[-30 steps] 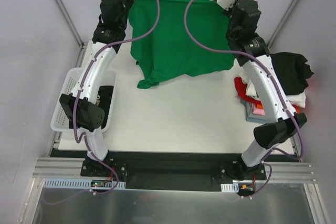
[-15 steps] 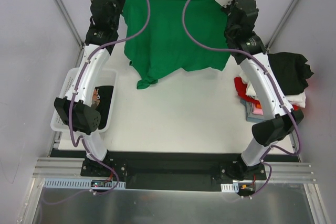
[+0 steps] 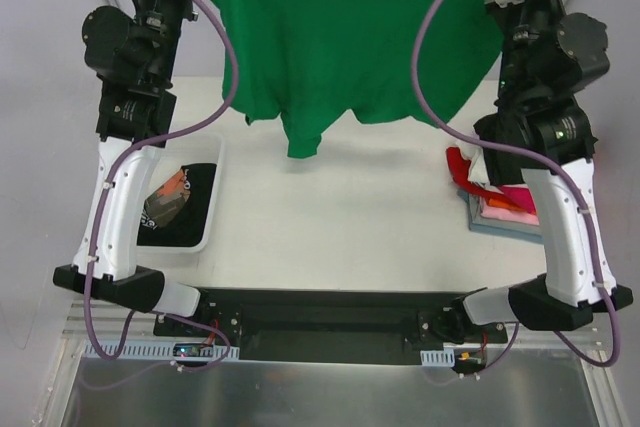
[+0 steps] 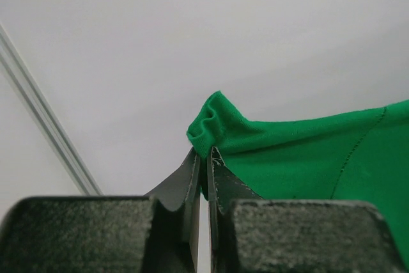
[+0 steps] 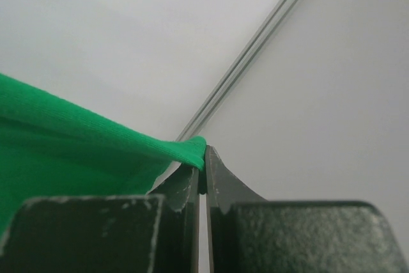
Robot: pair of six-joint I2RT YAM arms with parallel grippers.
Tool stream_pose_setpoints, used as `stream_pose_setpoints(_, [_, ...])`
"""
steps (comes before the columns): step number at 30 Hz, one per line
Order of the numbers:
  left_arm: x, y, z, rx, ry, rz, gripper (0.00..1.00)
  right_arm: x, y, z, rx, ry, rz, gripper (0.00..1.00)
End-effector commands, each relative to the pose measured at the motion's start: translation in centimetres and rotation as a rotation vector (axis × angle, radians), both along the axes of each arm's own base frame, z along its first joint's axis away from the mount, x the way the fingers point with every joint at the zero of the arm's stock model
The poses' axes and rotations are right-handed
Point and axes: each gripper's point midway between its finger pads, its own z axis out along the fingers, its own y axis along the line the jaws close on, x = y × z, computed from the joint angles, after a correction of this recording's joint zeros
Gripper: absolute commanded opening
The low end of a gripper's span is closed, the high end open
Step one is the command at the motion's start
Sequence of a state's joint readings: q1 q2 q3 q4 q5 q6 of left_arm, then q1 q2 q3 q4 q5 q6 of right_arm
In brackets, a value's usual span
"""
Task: Fold and stack the t-shirts
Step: Flatten out the tshirt
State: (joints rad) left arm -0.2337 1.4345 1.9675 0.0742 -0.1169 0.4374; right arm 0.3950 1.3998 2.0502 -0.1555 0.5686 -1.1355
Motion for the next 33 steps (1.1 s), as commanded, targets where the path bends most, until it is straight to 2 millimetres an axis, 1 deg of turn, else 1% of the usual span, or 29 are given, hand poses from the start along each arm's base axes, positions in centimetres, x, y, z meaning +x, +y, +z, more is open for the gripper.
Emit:
stream_pose_setpoints(1, [-1.7,8.2,-0.3,-0.052,-0.003,0.337,0.00,-7.8,-7.8,2.6,0.161,-0.123,-0.264,0.01])
stream_pose_setpoints(4, [-2.5,8.4,-0.5,-0.047,-0.001,0.341,0.00,-8.7,-8.1,2.2,0.162,-0.112,-0.262,0.01])
stream_pose_setpoints(5, [-3.1,8.5,-0.6,-0.048,-0.002,0.341,0.00,-8.9,-8.1,2.2,0.163,-0.108,-0.259,0.01])
stream_pose_setpoints(6, [-3.3,8.5,-0.7,-0.044,-0.001,0.339,0.00,-8.9,-8.0,1.7,0.160,-0.090,-0.255,0.01])
stream_pose_setpoints(7, [-3.5,8.4,-0.8,-0.038,0.001,0.332,0.00,-9.6,-8.2,1.8,0.162,-0.091,-0.251,0.01])
stream_pose_setpoints(8, [-4.2,8.4,-1.1,-0.039,0.001,0.326,0.00,-9.8,-8.2,1.4,0.158,-0.074,-0.249,0.01])
stream_pose_setpoints(10, [-4.9,8.2,-1.3,-0.034,-0.001,0.312,0.00,-10.6,-8.1,1.0,0.170,-0.066,-0.223,0.01])
stream_pose_setpoints(11, [-5.8,8.2,-1.4,-0.033,-0.005,0.301,0.00,-10.7,-8.2,0.5,0.163,-0.043,-0.222,0.01])
stream_pose_setpoints(13, [-6.3,8.2,-1.5,-0.027,-0.008,0.299,0.00,-10.8,-8.0,-0.1,0.157,-0.026,-0.214,0.01])
stream_pose_setpoints(14, [-6.8,8.3,-1.5,-0.022,-0.009,0.301,0.00,-11.2,-8.2,-0.1,0.159,-0.030,-0.212,0.01])
stream_pose_setpoints(16, [-7.0,8.3,-1.5,-0.014,-0.009,0.305,0.00,-11.4,-8.3,-0.4,0.153,-0.022,-0.219,0.01])
stream_pose_setpoints(19, [-7.9,8.6,-1.3,-0.017,-0.020,0.314,0.00,-11.9,-8.4,-0.5,0.154,-0.019,-0.215,0.01])
stream_pose_setpoints(20, [-8.6,8.7,-0.9,-0.021,-0.031,0.315,0.00,-12.2,-8.5,-0.4,0.167,-0.024,-0.209,0.00])
stream_pose_setpoints(22, [-9.3,8.8,-0.9,-0.018,-0.029,0.311,0.00,-13.0,-8.5,-0.6,0.170,-0.019,-0.191,0.01])
stream_pose_setpoints(23, [-10.0,8.8,-0.5,-0.018,-0.039,0.310,0.00,-13.2,-8.5,-0.7,0.171,-0.014,-0.185,0.01])
stream_pose_setpoints(24, [-10.4,8.9,-0.6,-0.014,-0.035,0.313,0.00,-14.0,-8.8,-0.6,0.181,-0.022,-0.179,0.01])
stream_pose_setpoints(25, [-11.2,9.0,-0.3,-0.013,-0.043,0.313,0.00,-14.2,-8.8,-0.6,0.184,-0.026,-0.173,0.01])
stream_pose_setpoints(27, [-12.0,9.1,-0.3,0.000,-0.044,0.316,0.00,-14.9,-8.9,-0.9,0.185,-0.017,-0.164,0.01])
stream_pose_setpoints(28, [-12.4,9.2,-0.5,0.002,-0.036,0.318,0.00,-15.7,-9.2,-0.8,0.190,-0.025,-0.165,0.01])
stream_pose_setpoints(29, [-13.3,9.4,-0.4,0.012,-0.043,0.326,0.00,-16.1,-9.4,-1.0,0.189,-0.022,-0.165,0.01])
stream_pose_setpoints(30, [-13.8,9.6,-0.4,0.013,-0.045,0.332,0.00,-16.3,-9.4,-1.2,0.189,-0.022,-0.163,0.01])
stream_pose_setpoints(31, [-15.0,9.8,-0.1,0.013,-0.059,0.337,0.00,-17.5,-9.8,-1.0,0.199,-0.041,-0.159,0.01])
stream_pose_setpoints(32, [-15.2,10.0,-0.3,0.032,-0.053,0.349,0.00,-17.9,-10.0,-1.1,0.199,-0.043,-0.156,0.01])
stream_pose_setpoints(33, [-15.8,10.1,-0.1,0.032,-0.063,0.353,0.00,-18.1,-10.0,-1.2,0.198,-0.043,-0.148,0.01])
